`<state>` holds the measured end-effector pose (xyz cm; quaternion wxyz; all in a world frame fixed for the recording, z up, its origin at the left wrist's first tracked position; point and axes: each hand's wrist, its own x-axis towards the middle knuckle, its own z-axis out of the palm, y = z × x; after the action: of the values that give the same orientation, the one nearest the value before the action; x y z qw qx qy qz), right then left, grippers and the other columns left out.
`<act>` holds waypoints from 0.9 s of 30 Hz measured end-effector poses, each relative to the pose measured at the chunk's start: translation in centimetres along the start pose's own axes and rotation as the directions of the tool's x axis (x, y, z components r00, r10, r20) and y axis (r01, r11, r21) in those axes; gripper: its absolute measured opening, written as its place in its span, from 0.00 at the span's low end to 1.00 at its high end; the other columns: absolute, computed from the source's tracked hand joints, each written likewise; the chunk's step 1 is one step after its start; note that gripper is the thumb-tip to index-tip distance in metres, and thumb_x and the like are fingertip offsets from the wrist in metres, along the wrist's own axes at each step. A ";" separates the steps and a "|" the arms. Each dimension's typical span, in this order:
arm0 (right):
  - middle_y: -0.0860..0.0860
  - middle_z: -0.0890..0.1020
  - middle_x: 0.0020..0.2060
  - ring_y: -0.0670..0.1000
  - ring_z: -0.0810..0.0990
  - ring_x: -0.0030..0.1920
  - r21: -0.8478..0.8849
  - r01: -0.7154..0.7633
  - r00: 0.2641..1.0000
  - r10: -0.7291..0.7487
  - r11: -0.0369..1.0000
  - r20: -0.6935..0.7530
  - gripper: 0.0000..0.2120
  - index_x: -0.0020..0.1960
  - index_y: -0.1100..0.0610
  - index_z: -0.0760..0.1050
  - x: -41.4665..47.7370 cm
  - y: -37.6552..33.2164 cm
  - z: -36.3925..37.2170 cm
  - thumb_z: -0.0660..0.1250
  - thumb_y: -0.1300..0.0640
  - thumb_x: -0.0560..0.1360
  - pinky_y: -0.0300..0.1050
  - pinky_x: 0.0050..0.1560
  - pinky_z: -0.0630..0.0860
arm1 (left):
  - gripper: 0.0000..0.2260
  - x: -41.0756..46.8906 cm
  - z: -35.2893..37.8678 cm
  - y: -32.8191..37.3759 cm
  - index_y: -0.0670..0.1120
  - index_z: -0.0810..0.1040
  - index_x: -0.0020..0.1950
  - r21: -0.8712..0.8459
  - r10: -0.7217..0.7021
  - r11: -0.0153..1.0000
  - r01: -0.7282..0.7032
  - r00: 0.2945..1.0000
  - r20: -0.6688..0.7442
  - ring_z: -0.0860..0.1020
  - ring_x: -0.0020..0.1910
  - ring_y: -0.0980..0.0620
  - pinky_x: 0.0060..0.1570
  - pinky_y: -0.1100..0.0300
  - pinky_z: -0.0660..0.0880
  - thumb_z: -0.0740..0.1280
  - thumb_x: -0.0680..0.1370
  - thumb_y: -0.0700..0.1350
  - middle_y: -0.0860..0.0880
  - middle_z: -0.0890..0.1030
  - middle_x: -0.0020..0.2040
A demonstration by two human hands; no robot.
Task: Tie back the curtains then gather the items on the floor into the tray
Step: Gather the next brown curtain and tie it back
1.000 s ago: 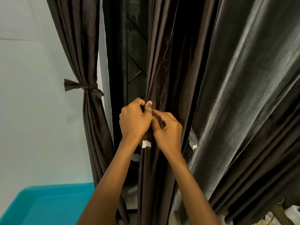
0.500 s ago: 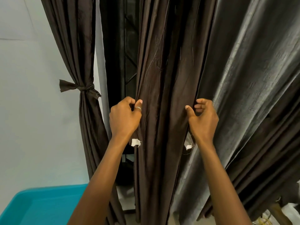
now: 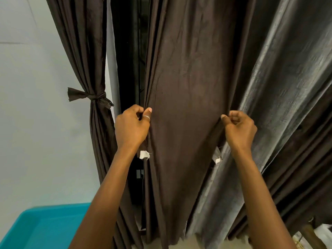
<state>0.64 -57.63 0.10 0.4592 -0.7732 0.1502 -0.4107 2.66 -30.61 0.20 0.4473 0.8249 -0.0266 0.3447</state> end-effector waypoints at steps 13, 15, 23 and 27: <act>0.47 0.83 0.46 0.43 0.81 0.42 0.159 0.348 0.925 -0.366 0.924 0.103 0.06 0.53 0.56 0.83 -9.9 -3.6 5.9 0.72 0.61 0.77 0.31 0.44 0.75 | 0.12 -3.2 3.1 3.1 0.52 0.77 0.38 -0.069 0.133 0.989 -0.128 0.988 0.076 0.75 0.29 0.57 0.30 0.63 0.65 0.68 0.80 0.55 0.55 0.74 0.27; 0.47 0.83 0.45 0.44 0.82 0.44 0.210 0.323 0.926 -0.354 0.923 0.133 0.05 0.53 0.57 0.83 -10.4 -4.0 6.5 0.71 0.62 0.78 0.35 0.46 0.78 | 0.13 -3.2 2.9 3.0 0.50 0.77 0.38 -0.094 0.132 0.988 -0.124 0.987 0.089 0.74 0.28 0.60 0.30 0.68 0.64 0.67 0.81 0.53 0.56 0.74 0.26; 0.47 0.82 0.44 0.44 0.81 0.44 0.254 0.271 0.938 -0.314 0.929 0.148 0.05 0.49 0.58 0.84 -11.4 -4.1 7.1 0.69 0.64 0.78 0.31 0.43 0.74 | 0.20 -3.3 2.3 2.7 0.48 0.83 0.46 -0.157 0.115 0.984 -0.089 0.980 0.160 0.78 0.31 0.59 0.31 0.68 0.69 0.65 0.79 0.64 0.55 0.77 0.30; 0.47 0.82 0.44 0.44 0.81 0.44 0.251 0.290 0.915 -0.345 0.924 0.212 0.05 0.48 0.58 0.84 -11.2 -4.1 6.8 0.69 0.64 0.78 0.32 0.42 0.75 | 0.18 -2.7 2.8 3.2 0.49 0.79 0.40 -0.035 0.092 0.995 -0.089 0.991 0.100 0.78 0.30 0.56 0.33 0.52 0.78 0.66 0.78 0.62 0.51 0.79 0.30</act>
<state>-1.62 -44.68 -3.66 0.4817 -0.7792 -0.0825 -0.3924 0.95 -35.33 -0.11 0.4418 0.8323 -0.0920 0.3219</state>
